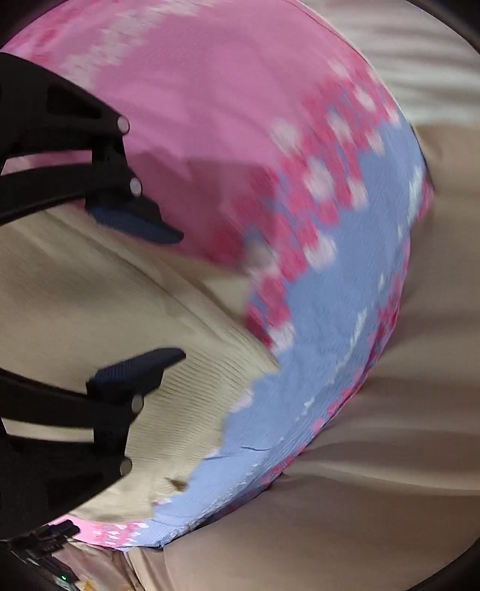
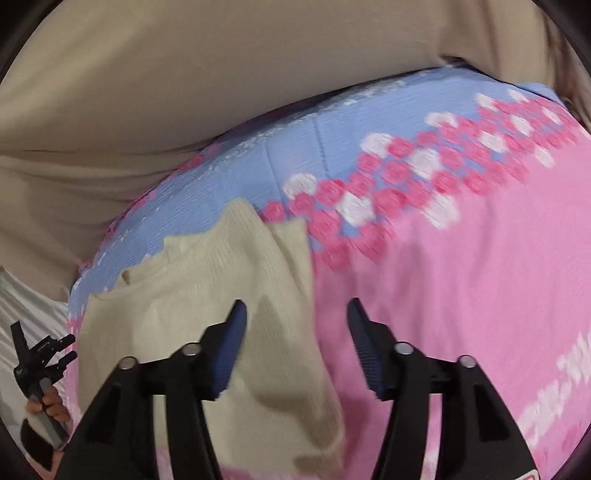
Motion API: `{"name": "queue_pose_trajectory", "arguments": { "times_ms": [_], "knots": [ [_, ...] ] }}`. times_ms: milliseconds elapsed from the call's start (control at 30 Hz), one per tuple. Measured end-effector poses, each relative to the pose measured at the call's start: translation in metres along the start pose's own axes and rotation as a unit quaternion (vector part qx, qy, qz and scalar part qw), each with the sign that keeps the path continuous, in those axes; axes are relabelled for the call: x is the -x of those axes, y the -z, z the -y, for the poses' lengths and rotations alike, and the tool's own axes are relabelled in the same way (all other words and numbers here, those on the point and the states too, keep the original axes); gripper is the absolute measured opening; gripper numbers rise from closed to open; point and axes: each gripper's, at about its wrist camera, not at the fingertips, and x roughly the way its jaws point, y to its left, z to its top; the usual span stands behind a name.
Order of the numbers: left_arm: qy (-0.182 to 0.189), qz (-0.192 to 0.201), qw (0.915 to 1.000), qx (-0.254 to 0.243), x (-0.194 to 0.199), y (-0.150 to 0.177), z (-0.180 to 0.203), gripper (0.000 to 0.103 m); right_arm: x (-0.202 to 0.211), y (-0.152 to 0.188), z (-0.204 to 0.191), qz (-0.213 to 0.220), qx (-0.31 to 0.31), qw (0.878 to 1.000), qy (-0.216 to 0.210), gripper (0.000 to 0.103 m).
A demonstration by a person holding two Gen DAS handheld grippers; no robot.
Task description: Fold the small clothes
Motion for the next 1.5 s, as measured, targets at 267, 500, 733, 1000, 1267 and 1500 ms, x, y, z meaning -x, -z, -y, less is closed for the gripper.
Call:
{"name": "queue_pose_trajectory", "arguments": {
  "times_ms": [267,500,733,1000,1267,1500],
  "knots": [
    [0.042,-0.064,0.9766,0.201,0.003,0.095,-0.075,0.069,-0.027,0.071,0.019,-0.067,-0.096,0.990,-0.080,0.060],
    [0.080,-0.051,0.9691,0.228,-0.009,0.081,-0.061,0.026,-0.044,0.057,-0.004,-0.047,-0.132,0.984,-0.114,0.020],
    [0.110,-0.042,0.9758,0.185,0.052,0.078,-0.056,0.016,0.044,0.050,-0.023,0.007,-0.060,0.991,-0.120,0.015],
    [0.057,-0.130,0.9795,0.143,0.068,0.177,-0.078,0.016,0.079,0.143,0.042,-0.082,-0.059,0.993,-0.061,0.020],
    [-0.019,-0.050,0.9965,0.064,0.097,0.175,-0.054,0.042,0.113,0.139,0.052,-0.028,-0.021,0.999,0.039,0.045],
    [-0.051,0.049,0.9971,-0.026,0.082,0.110,0.009,0.072,0.087,0.053,0.006,0.010,0.058,0.998,0.022,0.065]
  ]
}}
